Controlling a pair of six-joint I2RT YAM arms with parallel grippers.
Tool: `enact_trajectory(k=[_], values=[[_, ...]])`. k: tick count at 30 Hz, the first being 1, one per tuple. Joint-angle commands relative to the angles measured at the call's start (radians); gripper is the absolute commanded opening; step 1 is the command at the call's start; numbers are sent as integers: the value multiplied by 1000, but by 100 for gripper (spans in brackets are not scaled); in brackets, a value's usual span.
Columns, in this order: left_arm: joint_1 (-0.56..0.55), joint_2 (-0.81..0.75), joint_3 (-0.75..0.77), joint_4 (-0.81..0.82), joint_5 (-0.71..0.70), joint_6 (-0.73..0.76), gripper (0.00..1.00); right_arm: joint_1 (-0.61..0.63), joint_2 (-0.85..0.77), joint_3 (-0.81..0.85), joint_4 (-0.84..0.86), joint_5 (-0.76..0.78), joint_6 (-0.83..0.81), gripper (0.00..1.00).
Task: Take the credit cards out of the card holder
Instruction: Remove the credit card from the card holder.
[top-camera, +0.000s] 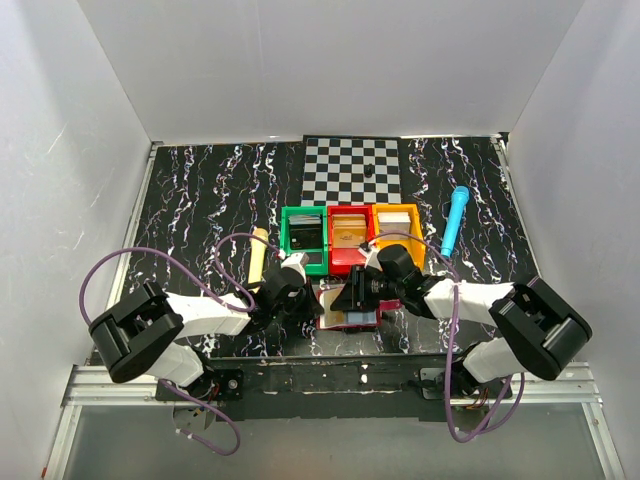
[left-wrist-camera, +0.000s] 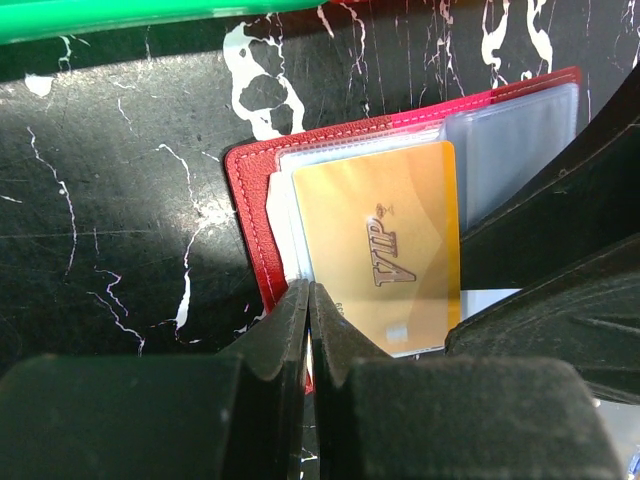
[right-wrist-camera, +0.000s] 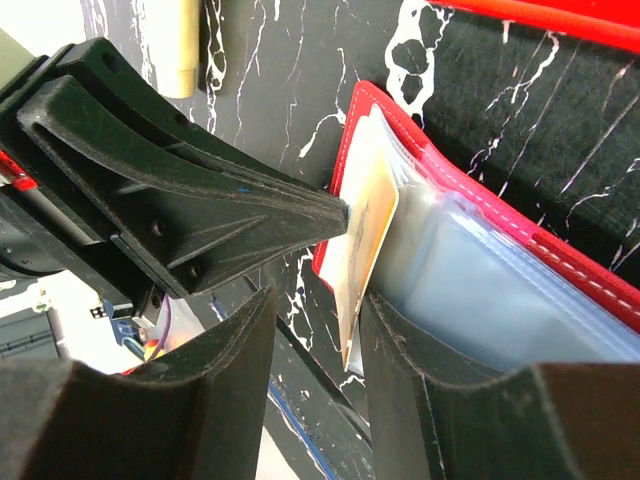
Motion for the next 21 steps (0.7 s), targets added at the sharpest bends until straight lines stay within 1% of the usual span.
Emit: enact_trajectory(k=[1, 4, 5, 11, 18, 19, 21], values=[[-4, 18, -22, -18, 14, 18, 0, 1, 22, 39, 42, -53, 10, 47], [-4, 17, -22, -13, 14, 18, 0, 1, 26, 39, 37, -53, 7, 46], [-4, 18, -22, -13, 44, 19, 0, 1, 25, 41, 38, -53, 6, 46], [-4, 9, -28, -1, 52, 18, 0, 1, 36, 50, 29, -61, 6, 45], [-4, -3, -39, -27, 28, -2, 0, -2, -3, 47, -20, -32, -14, 44], [-4, -3, -39, -33, -3, -4, 0, -3, -7, 43, -24, -30, -14, 44], [-4, 3, -38, -37, -6, -5, 0, -8, -13, 36, -24, -30, -16, 44]])
